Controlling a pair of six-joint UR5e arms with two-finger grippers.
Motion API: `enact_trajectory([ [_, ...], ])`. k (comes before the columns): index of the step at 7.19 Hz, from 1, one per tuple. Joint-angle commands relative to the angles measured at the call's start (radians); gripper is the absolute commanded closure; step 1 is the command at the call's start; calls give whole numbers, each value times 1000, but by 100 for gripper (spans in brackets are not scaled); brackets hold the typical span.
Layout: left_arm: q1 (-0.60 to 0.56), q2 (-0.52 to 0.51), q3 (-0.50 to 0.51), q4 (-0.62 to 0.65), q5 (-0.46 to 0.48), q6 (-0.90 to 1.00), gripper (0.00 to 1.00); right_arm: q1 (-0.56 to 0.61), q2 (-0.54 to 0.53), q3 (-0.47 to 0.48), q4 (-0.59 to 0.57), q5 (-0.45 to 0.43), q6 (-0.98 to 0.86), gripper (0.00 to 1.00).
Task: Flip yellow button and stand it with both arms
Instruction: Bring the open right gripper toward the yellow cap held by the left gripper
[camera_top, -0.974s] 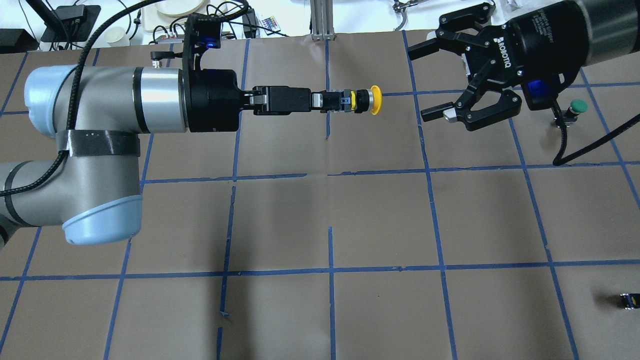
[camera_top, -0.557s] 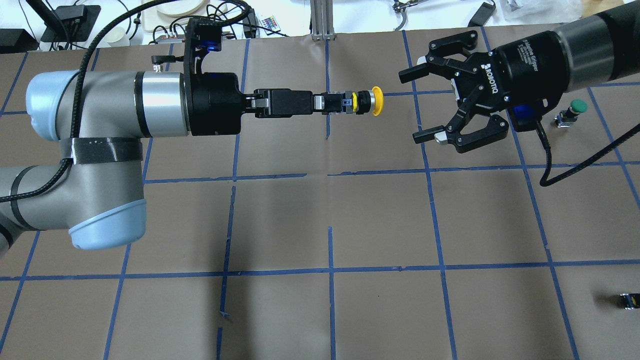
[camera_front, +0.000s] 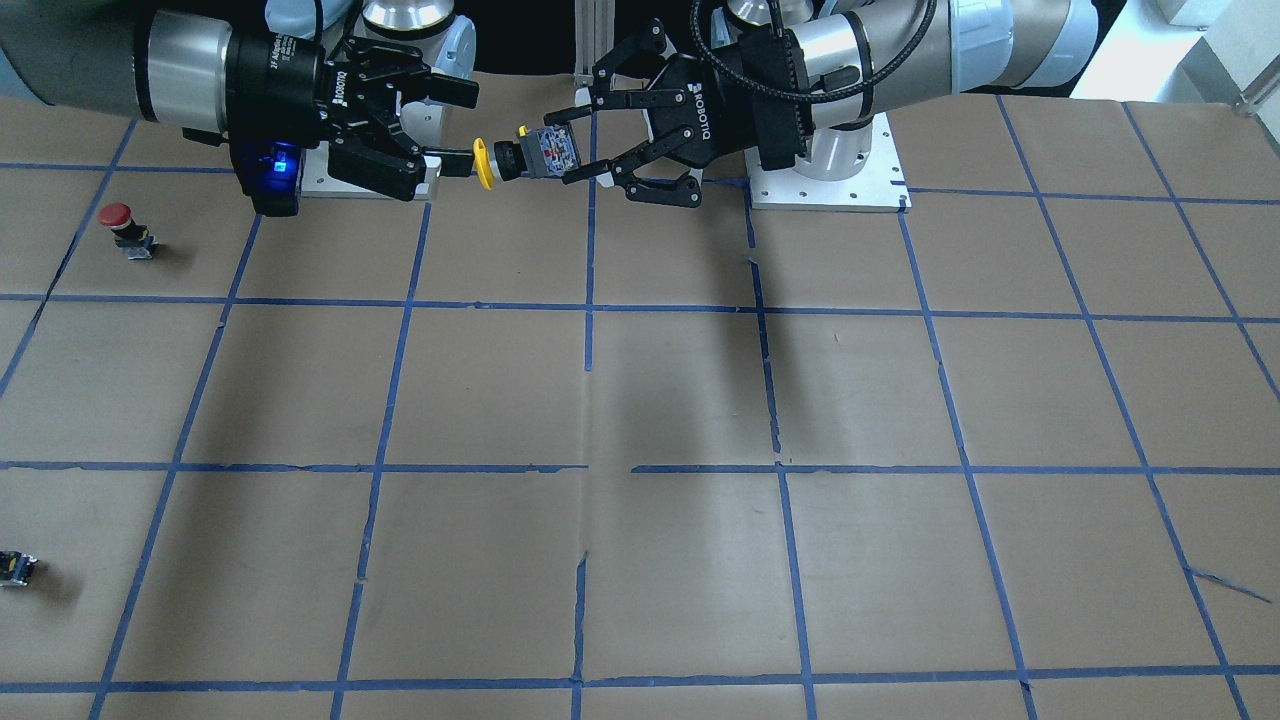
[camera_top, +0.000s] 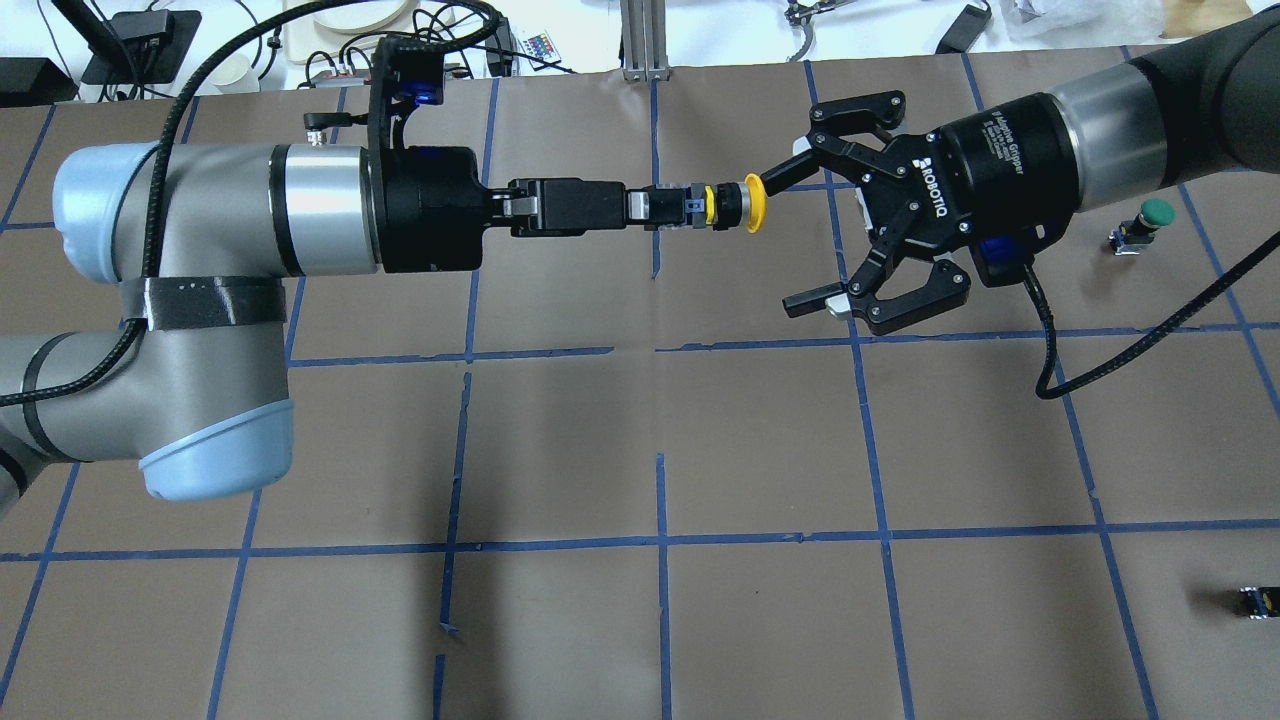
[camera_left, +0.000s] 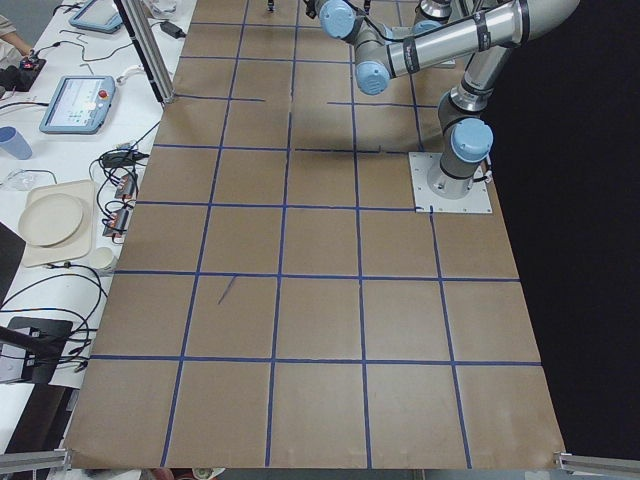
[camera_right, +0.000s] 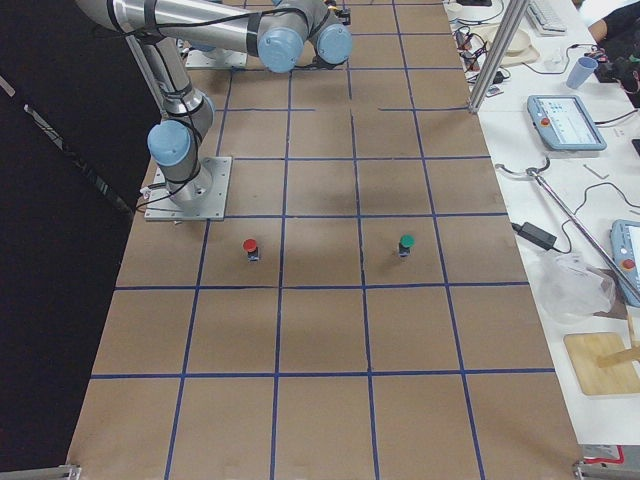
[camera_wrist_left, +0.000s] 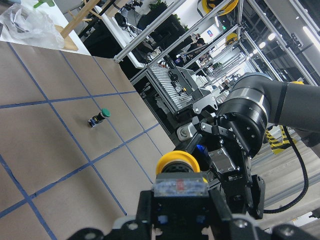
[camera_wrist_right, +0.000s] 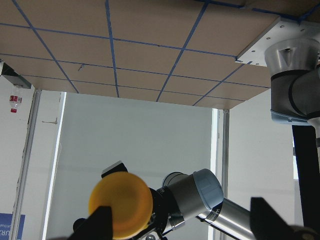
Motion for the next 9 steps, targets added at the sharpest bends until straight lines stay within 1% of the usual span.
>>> enact_trajectory([
  [1, 0, 1, 1, 2, 0, 0, 97, 7, -1, -3, 0, 7, 2, 2],
  [4, 0, 1, 1, 3, 0, -3, 97, -31, 18, -30, -20, 8, 2, 2],
  [9, 0, 1, 1, 5, 0, -3, 97, -13, 15, -30, -20, 10, 25, 3],
])
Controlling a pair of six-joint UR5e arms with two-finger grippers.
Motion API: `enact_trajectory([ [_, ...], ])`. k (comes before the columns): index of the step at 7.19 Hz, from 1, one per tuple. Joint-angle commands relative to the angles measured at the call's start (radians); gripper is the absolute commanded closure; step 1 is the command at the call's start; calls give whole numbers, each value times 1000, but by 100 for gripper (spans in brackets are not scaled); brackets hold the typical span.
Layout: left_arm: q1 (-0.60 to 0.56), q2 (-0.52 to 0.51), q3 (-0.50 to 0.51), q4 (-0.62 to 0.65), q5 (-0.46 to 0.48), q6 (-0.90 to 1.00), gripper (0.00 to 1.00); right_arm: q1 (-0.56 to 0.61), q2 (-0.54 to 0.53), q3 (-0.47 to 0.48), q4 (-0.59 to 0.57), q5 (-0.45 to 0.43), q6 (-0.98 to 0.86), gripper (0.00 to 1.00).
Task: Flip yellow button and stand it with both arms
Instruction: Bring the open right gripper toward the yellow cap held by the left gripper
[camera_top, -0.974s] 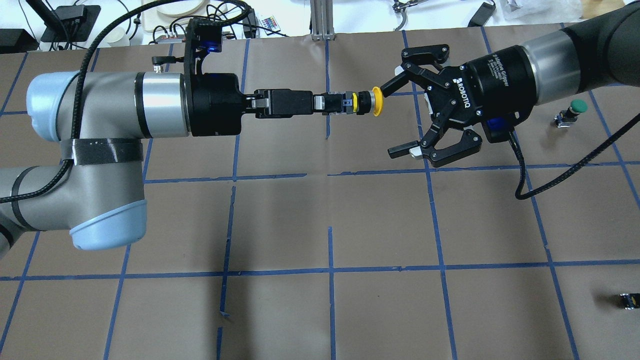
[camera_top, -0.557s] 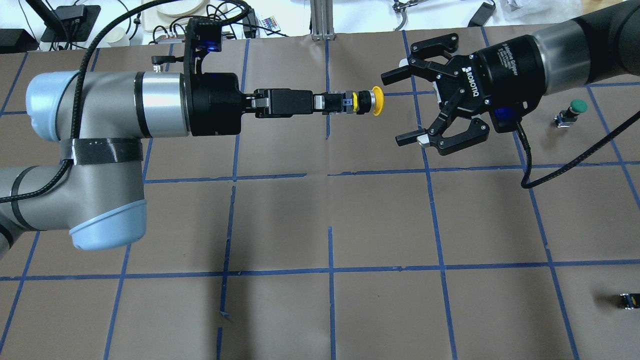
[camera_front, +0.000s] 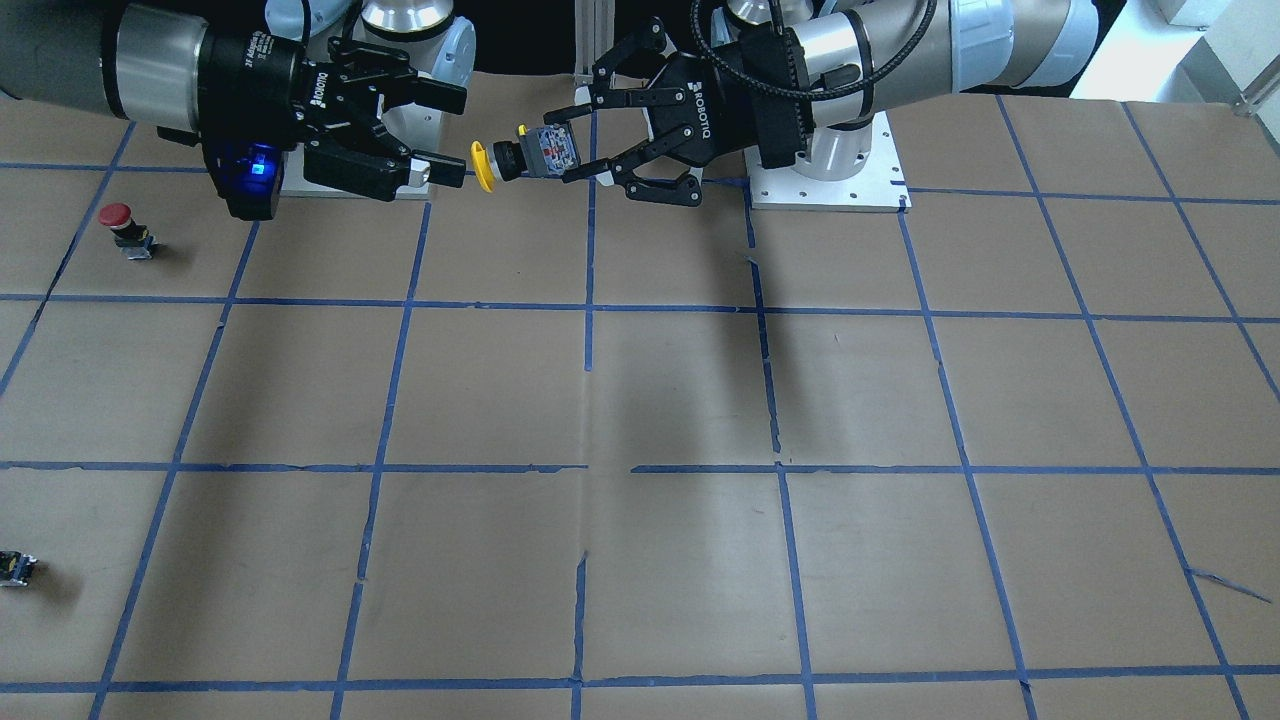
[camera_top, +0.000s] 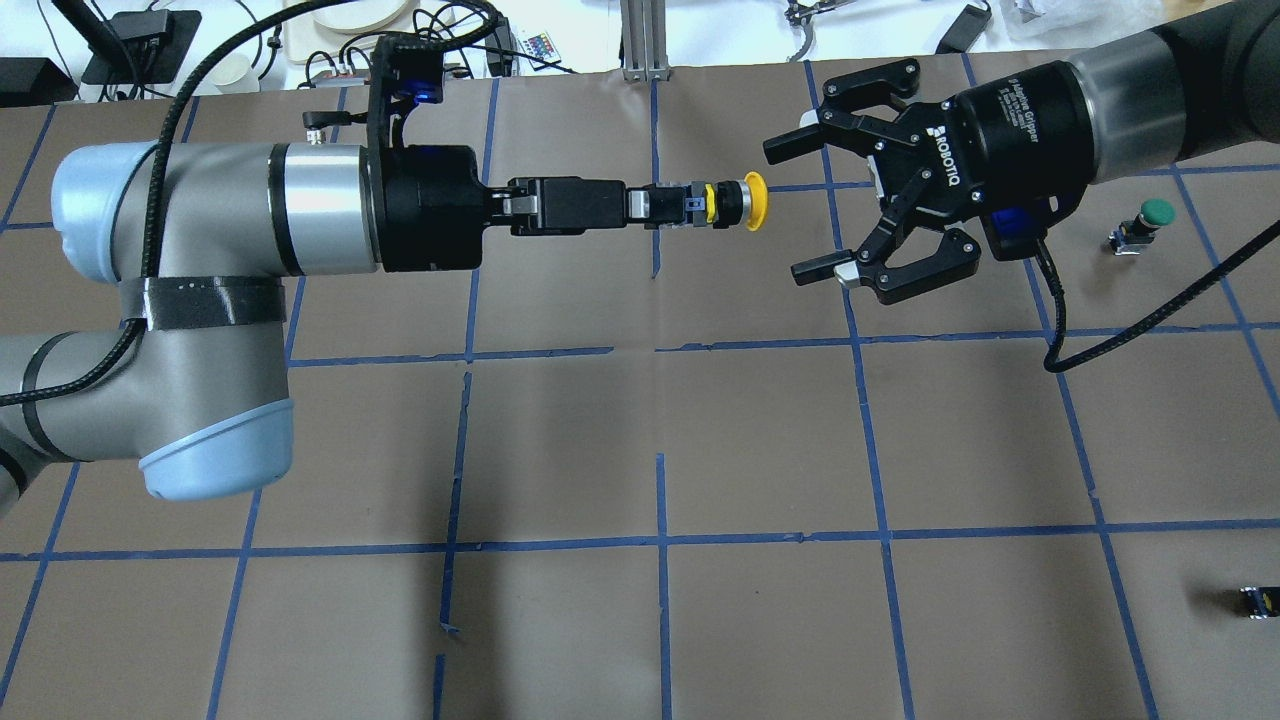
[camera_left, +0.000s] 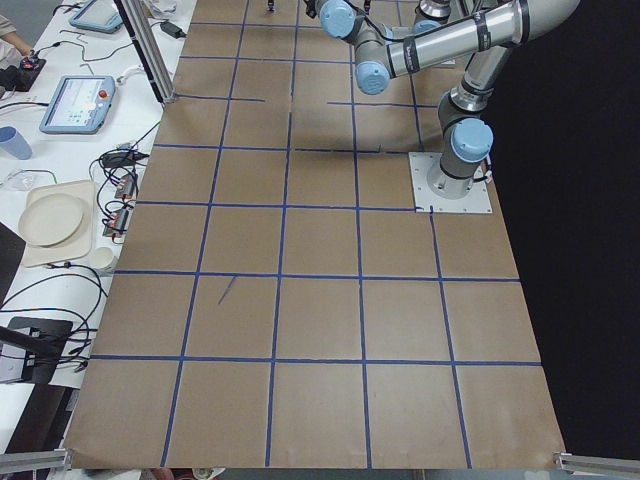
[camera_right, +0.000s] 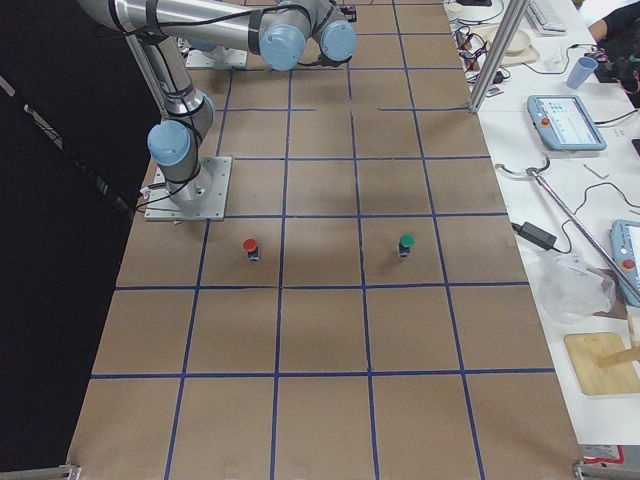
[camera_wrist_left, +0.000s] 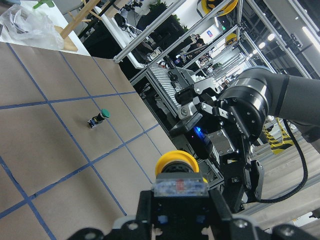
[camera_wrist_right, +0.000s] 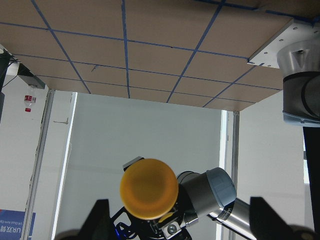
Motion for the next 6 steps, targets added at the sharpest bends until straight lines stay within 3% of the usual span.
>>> enact_trajectory([
  [1, 0, 0, 0, 0, 0, 0, 97, 3, 3, 1, -2, 30, 1, 3],
  [6, 0, 0, 2, 0, -3, -2, 97, 23, 1, 48, -5, 50, -2, 3],
])
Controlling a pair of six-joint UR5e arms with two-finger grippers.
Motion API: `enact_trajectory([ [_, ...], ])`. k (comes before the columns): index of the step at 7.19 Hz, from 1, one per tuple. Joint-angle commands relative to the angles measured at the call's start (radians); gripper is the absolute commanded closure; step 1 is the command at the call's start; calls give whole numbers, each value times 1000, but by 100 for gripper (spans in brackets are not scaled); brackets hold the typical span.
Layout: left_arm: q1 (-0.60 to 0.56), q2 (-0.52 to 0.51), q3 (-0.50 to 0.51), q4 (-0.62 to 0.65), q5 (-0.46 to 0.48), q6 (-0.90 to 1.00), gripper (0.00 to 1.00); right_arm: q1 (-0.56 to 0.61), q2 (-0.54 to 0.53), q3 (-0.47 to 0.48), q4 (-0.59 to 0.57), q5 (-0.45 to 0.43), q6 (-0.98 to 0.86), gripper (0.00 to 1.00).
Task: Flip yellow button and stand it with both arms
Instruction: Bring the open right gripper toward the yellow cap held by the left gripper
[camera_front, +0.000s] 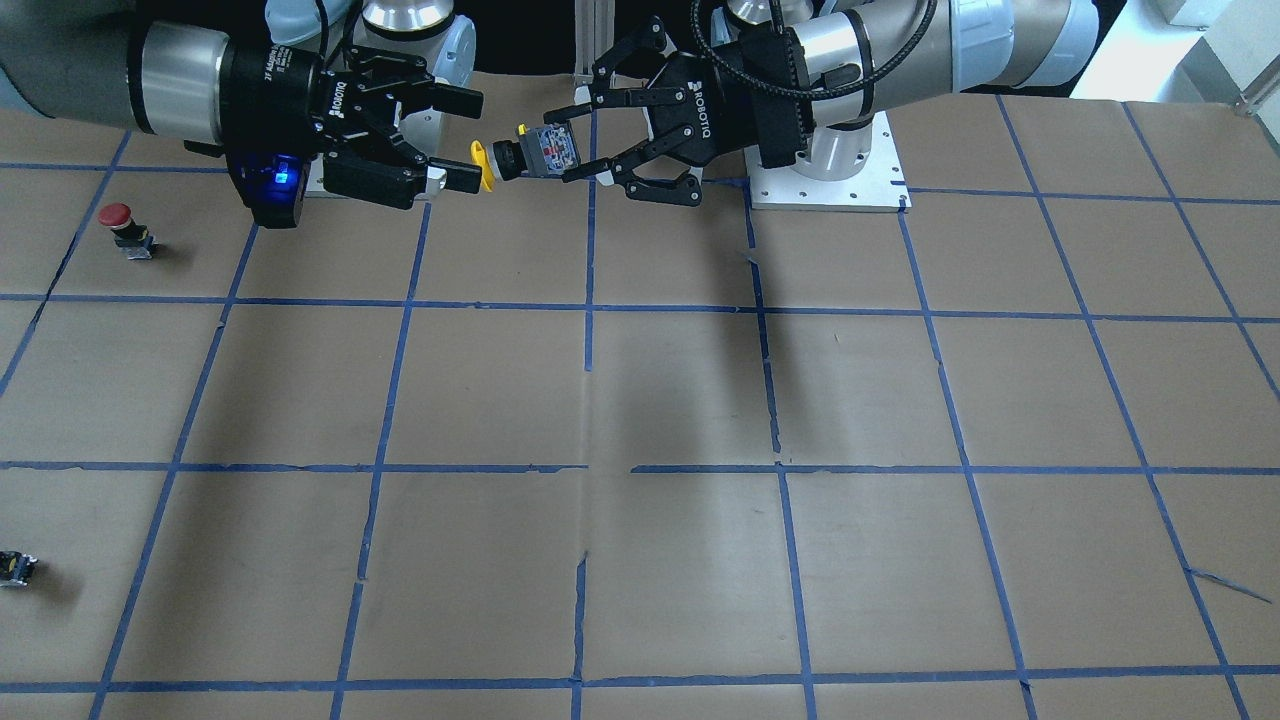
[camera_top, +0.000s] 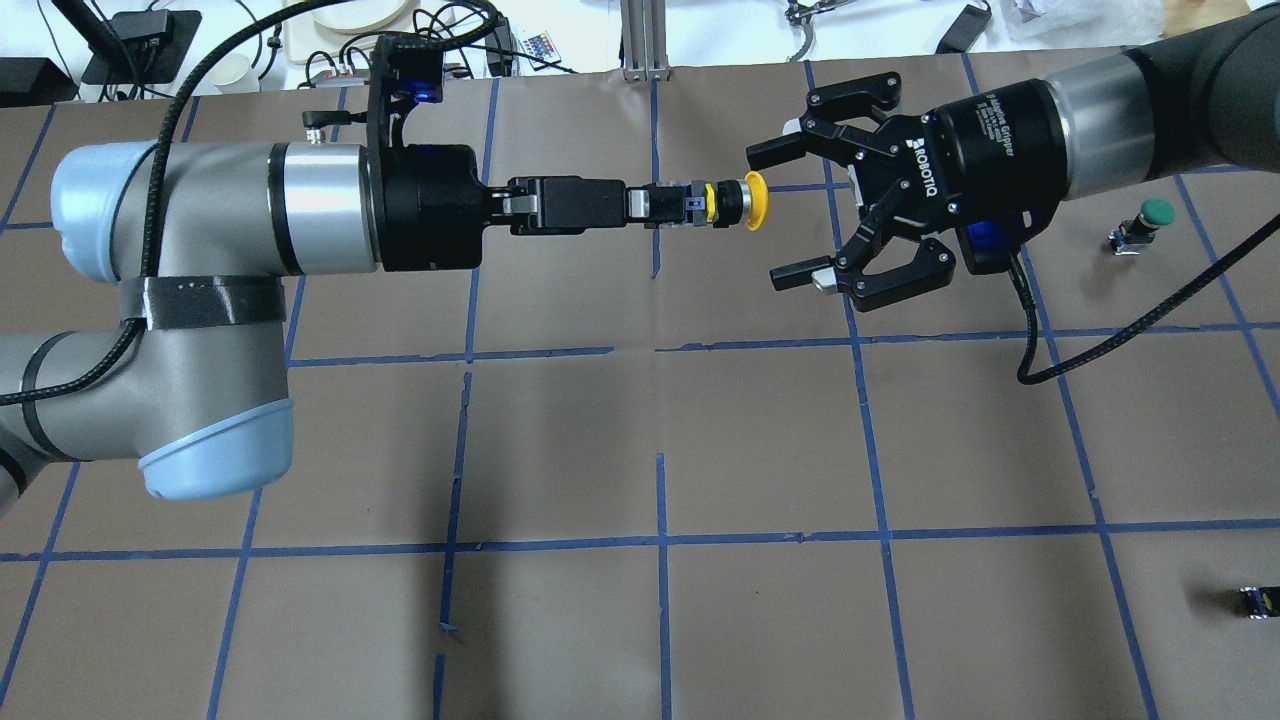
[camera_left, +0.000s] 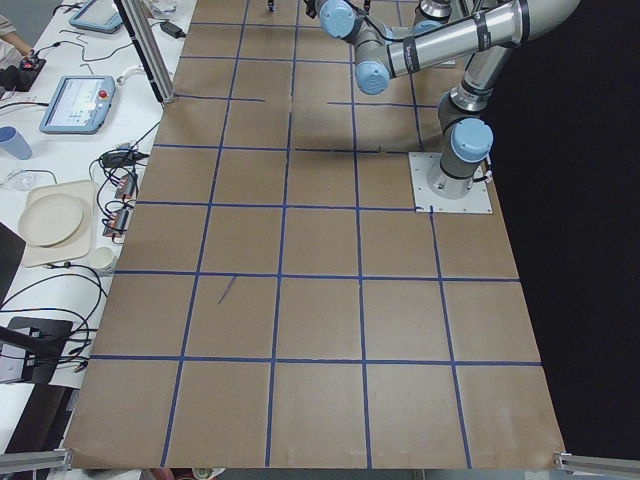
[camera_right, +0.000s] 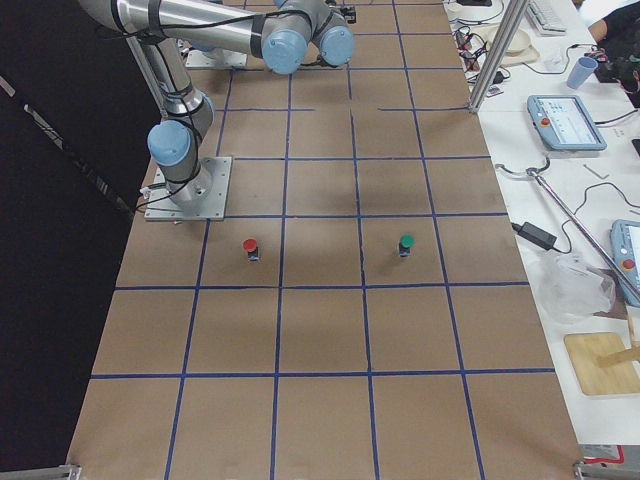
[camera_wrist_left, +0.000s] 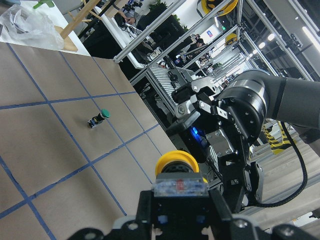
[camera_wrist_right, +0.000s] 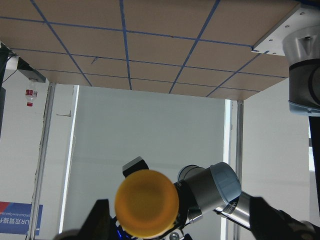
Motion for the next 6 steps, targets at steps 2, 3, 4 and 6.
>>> enact_trajectory([
  [2, 0, 0, 0, 0, -2, -1, 97, 22, -1, 8, -3, 6, 4, 3],
  [3, 0, 0, 0, 0, -3, -1, 97, 22, -4, 6, -3, 6, 4, 13],
  [4, 0, 0, 0, 0, -5, -1, 97, 21, -3, 1, -3, 5, 1, 29],
  [6, 0, 0, 0, 0, -6, -1, 97, 15, -1, -2, -3, 5, -8, 68],
])
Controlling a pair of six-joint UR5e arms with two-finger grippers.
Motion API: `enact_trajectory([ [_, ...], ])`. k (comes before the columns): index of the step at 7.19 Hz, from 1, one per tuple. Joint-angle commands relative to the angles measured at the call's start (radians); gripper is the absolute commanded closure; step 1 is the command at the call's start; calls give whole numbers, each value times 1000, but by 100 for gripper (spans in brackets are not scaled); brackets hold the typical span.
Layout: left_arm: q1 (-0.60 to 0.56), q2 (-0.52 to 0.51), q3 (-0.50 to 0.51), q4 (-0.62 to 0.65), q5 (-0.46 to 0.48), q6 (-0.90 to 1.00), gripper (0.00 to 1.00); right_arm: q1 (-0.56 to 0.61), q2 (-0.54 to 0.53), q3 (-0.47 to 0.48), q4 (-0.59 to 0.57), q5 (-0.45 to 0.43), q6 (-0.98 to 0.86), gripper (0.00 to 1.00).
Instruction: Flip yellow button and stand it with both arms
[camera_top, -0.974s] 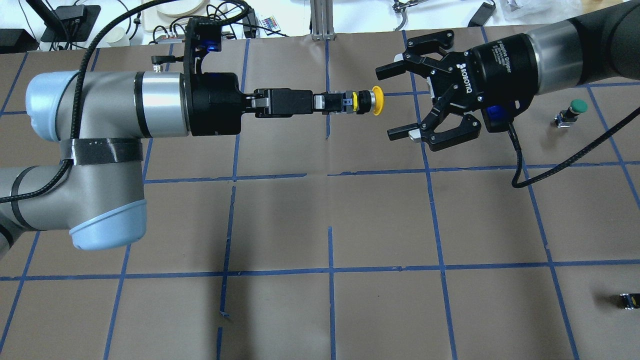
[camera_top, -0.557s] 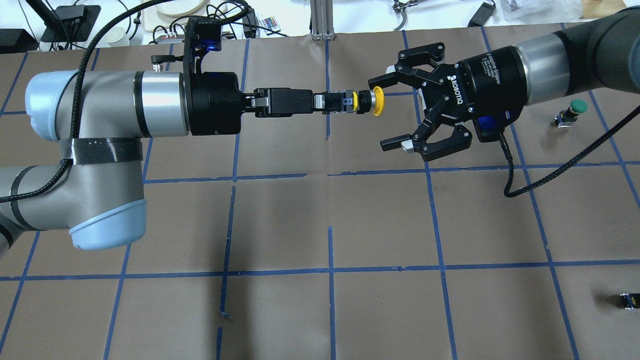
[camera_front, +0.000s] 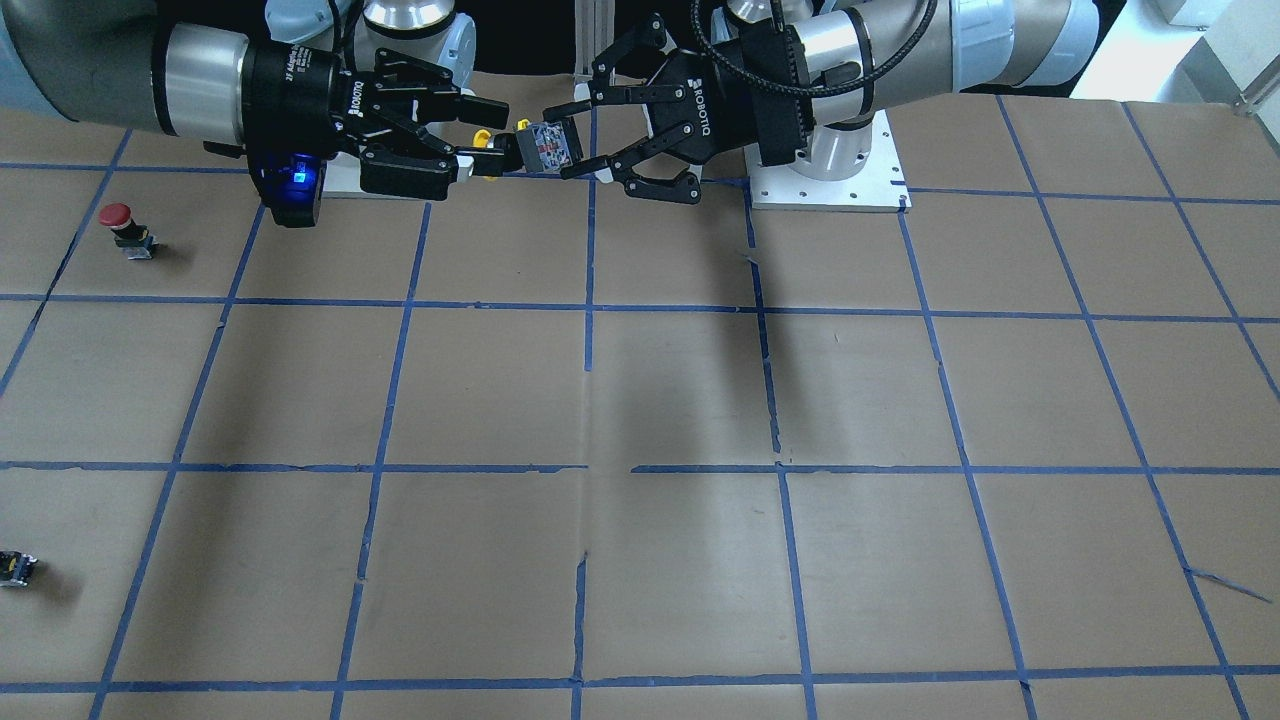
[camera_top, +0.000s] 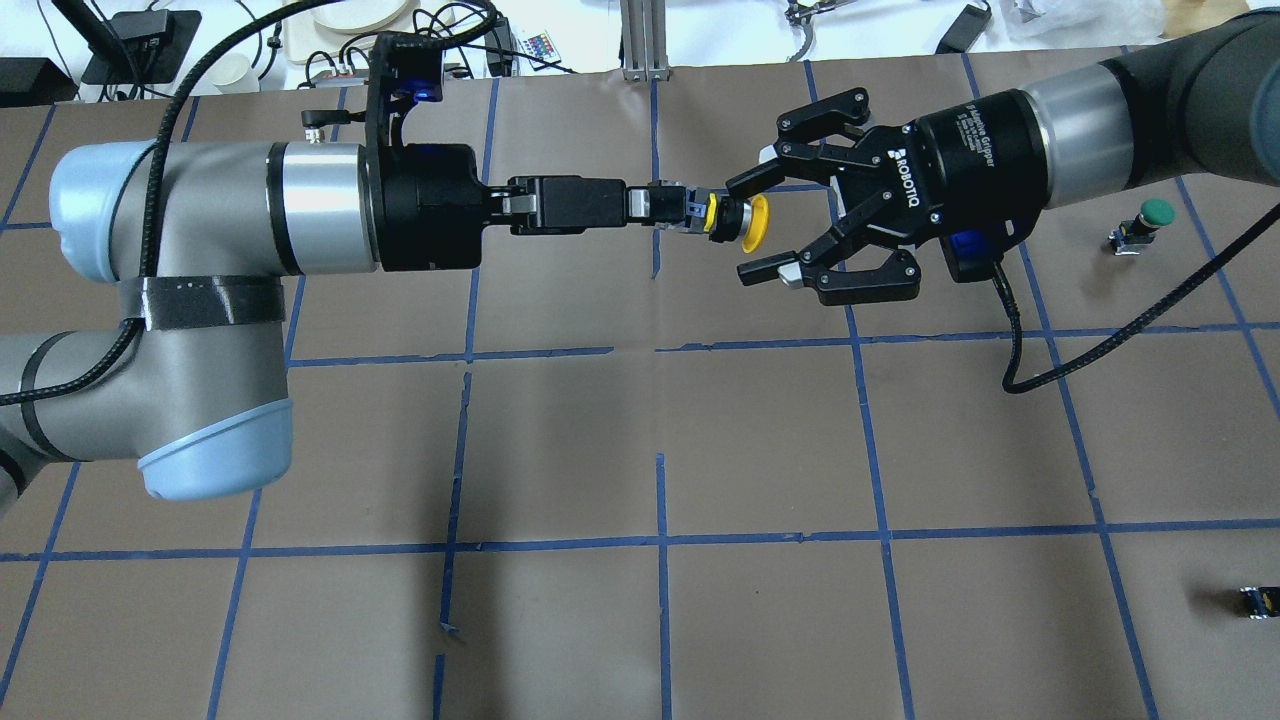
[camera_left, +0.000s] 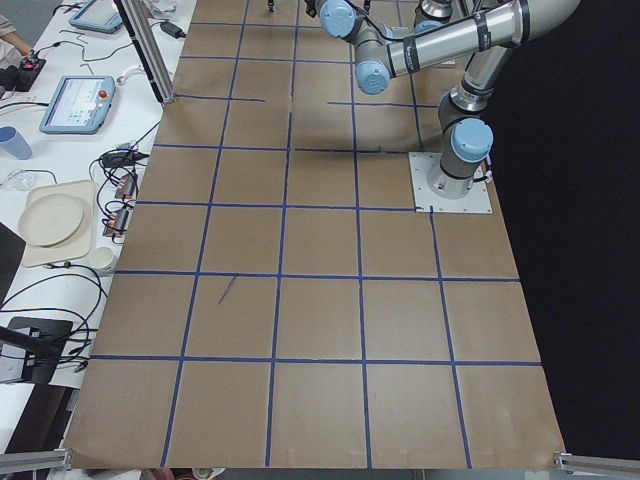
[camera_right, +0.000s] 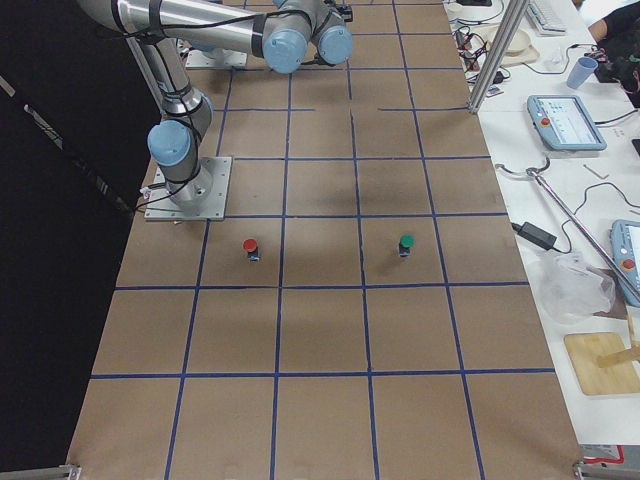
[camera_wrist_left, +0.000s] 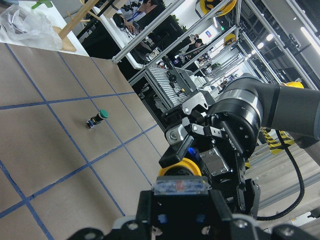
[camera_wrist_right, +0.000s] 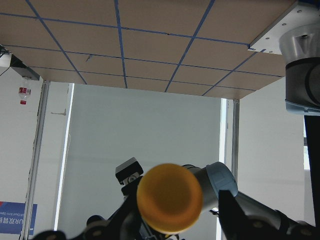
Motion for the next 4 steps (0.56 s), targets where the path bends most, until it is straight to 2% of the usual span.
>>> enact_trajectory([
  [1, 0, 1, 0, 0, -1, -2, 97, -4, -1, -2, 0, 1, -5, 83],
  [2, 0, 1, 2, 0, -3, -14, 97, -6, -1, -4, 2, 1, -5, 89],
  [4, 0, 1, 2, 0, -3, -14, 97, -6, -1, -7, 2, 3, -5, 94],
])
